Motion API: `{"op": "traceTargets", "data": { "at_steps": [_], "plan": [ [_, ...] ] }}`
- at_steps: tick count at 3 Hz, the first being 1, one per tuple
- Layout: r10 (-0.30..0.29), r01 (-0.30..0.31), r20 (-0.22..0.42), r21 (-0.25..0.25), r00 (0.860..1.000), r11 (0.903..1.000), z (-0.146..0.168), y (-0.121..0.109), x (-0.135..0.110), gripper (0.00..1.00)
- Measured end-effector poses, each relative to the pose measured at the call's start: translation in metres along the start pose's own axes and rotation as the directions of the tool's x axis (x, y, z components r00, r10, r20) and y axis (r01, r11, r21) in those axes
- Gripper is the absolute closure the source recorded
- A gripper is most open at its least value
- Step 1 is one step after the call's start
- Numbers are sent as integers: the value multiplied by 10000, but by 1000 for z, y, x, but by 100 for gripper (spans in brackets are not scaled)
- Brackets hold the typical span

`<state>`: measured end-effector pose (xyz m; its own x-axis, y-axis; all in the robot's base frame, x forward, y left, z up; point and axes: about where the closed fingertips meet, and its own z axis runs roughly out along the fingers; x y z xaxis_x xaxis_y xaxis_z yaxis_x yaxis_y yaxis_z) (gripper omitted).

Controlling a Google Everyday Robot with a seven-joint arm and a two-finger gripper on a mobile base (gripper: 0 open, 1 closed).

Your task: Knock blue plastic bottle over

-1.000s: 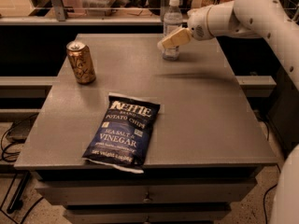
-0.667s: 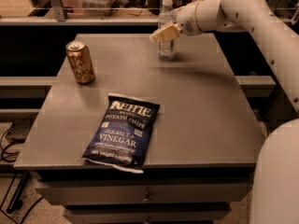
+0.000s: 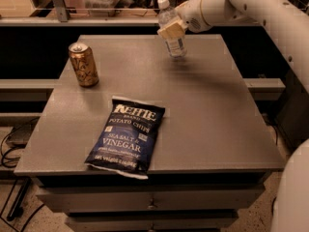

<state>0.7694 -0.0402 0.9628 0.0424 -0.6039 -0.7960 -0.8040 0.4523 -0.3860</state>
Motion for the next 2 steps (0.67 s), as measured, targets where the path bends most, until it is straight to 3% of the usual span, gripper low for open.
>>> {"op": "traceTargets", "data": {
  "at_steps": [1,2],
  "plan": [
    [-1827,1850,-1501,19,9716,9827,-19,20,-15,96],
    [-3301,3295,-3183,-575,8886,9424,-25,36,-2,92]
  ]
}}
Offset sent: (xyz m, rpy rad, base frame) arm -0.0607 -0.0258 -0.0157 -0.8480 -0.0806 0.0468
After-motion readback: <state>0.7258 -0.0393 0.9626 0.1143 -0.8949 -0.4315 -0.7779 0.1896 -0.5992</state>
